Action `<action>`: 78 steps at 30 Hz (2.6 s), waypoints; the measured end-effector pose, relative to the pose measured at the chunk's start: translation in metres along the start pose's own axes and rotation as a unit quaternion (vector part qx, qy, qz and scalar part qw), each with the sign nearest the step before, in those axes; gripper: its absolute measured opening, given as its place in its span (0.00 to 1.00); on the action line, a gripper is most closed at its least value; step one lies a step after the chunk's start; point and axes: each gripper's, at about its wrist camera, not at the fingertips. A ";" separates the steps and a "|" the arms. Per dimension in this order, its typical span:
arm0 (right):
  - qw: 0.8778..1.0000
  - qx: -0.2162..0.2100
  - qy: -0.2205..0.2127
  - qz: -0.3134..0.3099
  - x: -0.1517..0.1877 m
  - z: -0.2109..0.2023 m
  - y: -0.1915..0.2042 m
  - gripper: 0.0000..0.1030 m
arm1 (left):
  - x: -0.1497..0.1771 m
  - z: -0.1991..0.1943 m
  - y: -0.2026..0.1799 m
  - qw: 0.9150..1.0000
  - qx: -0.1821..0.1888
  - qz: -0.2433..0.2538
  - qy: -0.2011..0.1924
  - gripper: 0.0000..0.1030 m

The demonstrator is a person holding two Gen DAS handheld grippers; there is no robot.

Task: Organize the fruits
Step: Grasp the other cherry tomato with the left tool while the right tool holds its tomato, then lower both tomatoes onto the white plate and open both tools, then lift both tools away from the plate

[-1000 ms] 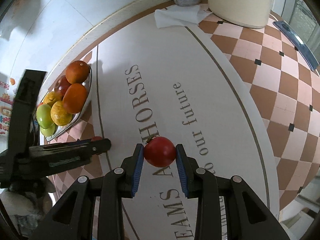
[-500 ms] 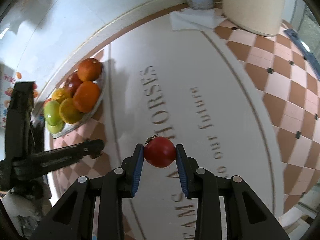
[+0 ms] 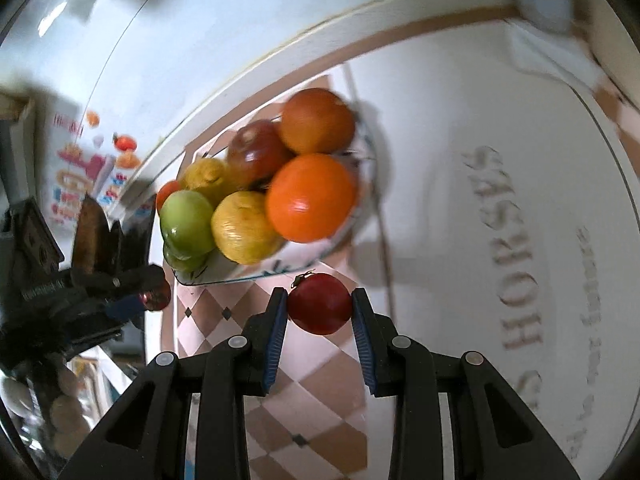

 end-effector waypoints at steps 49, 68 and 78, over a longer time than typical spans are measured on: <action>0.991 0.101 -0.021 -0.089 -0.016 -0.011 0.026 0.91 | 0.023 0.008 0.009 0.990 -0.122 -0.003 -0.076 0.56; 0.977 0.165 -0.095 -0.097 0.024 -0.120 0.072 0.95 | 0.074 -0.066 -0.044 0.947 -0.214 0.166 -0.173 0.95; 0.970 0.164 -0.147 -0.103 0.085 -0.204 0.108 0.95 | 0.139 -0.144 -0.062 0.930 -0.187 0.213 -0.235 0.95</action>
Point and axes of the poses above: each gripper's, at about its wrist camera, not at the fingertips, and z roughly the way its jaws point, y to its left, x to its underside, and after that the axes turned 3 degrees about -z, right-handed
